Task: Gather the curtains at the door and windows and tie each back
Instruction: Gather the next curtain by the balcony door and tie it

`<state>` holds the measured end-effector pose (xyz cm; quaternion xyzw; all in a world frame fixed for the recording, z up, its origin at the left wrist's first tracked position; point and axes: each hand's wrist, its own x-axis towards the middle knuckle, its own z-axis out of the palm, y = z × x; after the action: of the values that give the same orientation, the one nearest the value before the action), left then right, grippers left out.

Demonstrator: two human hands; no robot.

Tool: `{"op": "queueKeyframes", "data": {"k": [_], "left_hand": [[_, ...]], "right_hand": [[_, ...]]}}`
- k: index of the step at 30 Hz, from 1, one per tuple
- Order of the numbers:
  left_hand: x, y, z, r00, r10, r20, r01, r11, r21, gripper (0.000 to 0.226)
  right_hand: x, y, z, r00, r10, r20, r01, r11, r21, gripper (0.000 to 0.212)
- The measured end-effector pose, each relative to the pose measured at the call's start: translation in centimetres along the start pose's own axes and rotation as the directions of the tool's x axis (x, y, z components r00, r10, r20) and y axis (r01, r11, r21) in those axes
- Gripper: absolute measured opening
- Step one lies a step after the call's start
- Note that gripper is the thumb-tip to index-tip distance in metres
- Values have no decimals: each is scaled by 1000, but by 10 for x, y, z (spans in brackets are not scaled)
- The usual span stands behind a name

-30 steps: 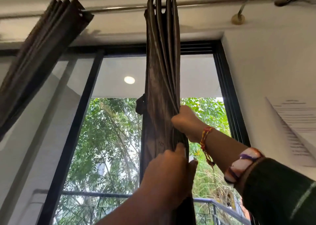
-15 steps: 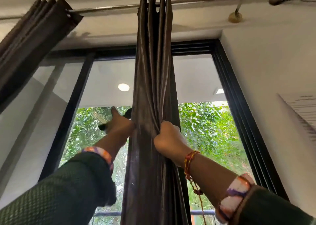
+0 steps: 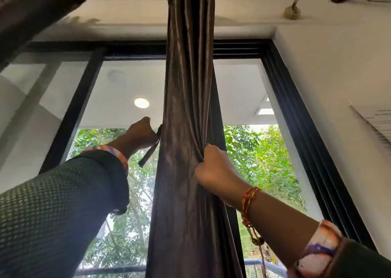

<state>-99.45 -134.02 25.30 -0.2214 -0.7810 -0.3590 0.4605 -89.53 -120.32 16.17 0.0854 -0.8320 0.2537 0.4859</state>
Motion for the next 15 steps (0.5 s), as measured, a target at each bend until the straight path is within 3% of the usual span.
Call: {"op": "queueKeyframes", "data": {"k": [4,8,10,13,15], "left_hand": [[4,-2,-2,998,-64,-10,62,986,-153,12],[1,5,-21,983,-34,-183,-27,946,-322,28],[-6,19,-35,985,63,-159,-111,945,-308,33],[-24,43,-53,986,151,69,-109,903,-416,13],[-37,52,-57,952,210,221,-58,837,-545,34]], "right_hand": [[1,-4,2,999,6,-36,-9,997,-71,31],[-1,-11,6,998,3,-59,-13,987,-163,5],[-2,-17,9,998,3,-58,-14,980,-199,24],[-3,-32,16,999,-4,-32,-6,953,-304,68],[-4,-41,22,1000,-21,0,19,917,-397,81]]}}
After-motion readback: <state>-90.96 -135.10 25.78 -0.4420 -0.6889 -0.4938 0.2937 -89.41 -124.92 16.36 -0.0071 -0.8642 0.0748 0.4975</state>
